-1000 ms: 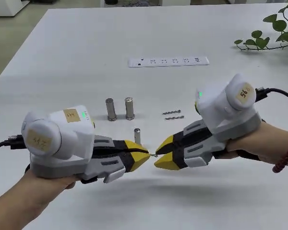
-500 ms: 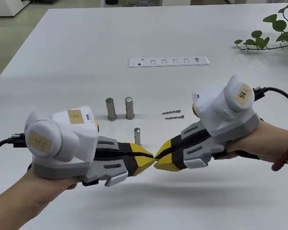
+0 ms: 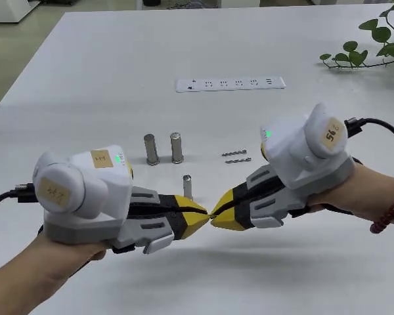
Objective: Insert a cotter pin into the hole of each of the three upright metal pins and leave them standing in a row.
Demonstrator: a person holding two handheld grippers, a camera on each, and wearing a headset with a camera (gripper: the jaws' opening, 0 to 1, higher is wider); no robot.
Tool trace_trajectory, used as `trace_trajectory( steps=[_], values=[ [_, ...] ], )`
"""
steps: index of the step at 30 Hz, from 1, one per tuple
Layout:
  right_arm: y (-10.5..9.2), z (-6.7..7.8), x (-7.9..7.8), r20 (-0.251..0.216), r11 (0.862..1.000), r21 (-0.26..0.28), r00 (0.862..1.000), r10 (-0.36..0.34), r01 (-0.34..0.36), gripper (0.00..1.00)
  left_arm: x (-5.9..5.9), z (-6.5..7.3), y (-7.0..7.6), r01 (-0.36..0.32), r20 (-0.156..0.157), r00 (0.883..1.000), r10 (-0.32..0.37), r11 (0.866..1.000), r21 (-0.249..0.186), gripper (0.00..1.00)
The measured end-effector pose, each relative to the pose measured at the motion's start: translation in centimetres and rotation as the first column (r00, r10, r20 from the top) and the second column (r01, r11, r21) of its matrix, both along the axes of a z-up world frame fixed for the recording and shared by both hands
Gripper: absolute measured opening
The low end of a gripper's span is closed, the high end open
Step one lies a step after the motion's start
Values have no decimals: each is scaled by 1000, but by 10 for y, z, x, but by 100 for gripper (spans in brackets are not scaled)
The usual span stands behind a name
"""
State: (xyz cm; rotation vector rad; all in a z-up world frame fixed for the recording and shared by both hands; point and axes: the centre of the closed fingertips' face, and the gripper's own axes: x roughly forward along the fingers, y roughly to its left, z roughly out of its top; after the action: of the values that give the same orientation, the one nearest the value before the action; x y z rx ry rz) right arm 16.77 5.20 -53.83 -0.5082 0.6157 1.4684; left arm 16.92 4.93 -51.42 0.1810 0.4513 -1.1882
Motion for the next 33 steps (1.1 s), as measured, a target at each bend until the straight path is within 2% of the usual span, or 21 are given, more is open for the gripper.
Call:
trace_trajectory(
  steps=[11,15,20,22,26,30,33],
  values=[
    [-3,-8,1,76,996,-81,996,46,-40,0,2,-10,0,-19,6,1000,19,999,39,2],
    [-6,-11,6,95,993,-116,994,46,-35,0,6,-14,4,-52,18,999,51,997,56,7],
    [-11,-13,13,122,988,-152,992,41,-22,0,14,-16,10,-107,33,994,105,993,54,12],
    [-13,-14,16,133,985,-172,990,42,-19,0,18,-17,14,-138,43,990,136,989,60,14],
    [-16,-15,21,148,980,-197,988,41,-11,0,26,-21,22,-200,84,978,193,977,74,20],
    [-18,-18,26,150,972,-235,988,41,-5,0,31,-25,27,-247,88,966,241,967,65,21],
    [-19,-19,32,154,968,-251,988,32,8,0,38,-28,31,-287,113,954,279,955,68,23]
  ],
)
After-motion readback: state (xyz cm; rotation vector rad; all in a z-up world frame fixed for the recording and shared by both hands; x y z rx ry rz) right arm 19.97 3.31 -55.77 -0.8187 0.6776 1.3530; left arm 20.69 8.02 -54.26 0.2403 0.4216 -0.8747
